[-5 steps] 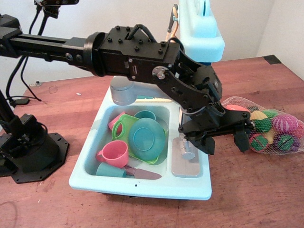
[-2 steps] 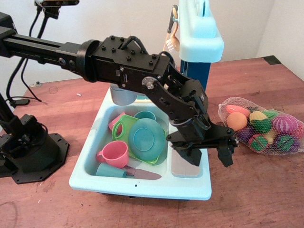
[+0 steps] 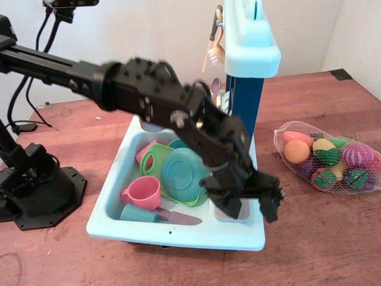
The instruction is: Turn lever vertical to front
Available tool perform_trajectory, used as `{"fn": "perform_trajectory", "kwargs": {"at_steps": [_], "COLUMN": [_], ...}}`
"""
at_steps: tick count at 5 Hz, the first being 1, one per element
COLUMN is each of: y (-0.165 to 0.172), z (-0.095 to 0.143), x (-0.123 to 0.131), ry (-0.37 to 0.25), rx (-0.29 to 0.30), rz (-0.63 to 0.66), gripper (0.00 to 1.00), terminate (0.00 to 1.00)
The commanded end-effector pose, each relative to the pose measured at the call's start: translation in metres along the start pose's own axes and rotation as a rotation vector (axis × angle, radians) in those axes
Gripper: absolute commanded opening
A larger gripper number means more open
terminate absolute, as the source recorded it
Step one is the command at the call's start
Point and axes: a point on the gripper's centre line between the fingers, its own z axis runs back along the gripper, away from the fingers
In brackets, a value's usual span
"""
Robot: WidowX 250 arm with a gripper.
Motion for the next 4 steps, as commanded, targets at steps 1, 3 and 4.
{"fn": "perform_trajectory", "kwargs": {"at_steps": [1, 3, 4], "y": [0.0068, 0.01, 0.0102], "z": [0.0144, 0.0212, 0.0166], "x": [0.0101, 0.0175, 0.0183], "ry": [-0.024, -0.066, -0.063], "rx": [-0.055, -0.078, -0.083], "rz": [0.016, 0.03, 0.035], "gripper": [1.0, 1.0, 1.0], "terminate": [0.0, 0.0, 0.0]}}
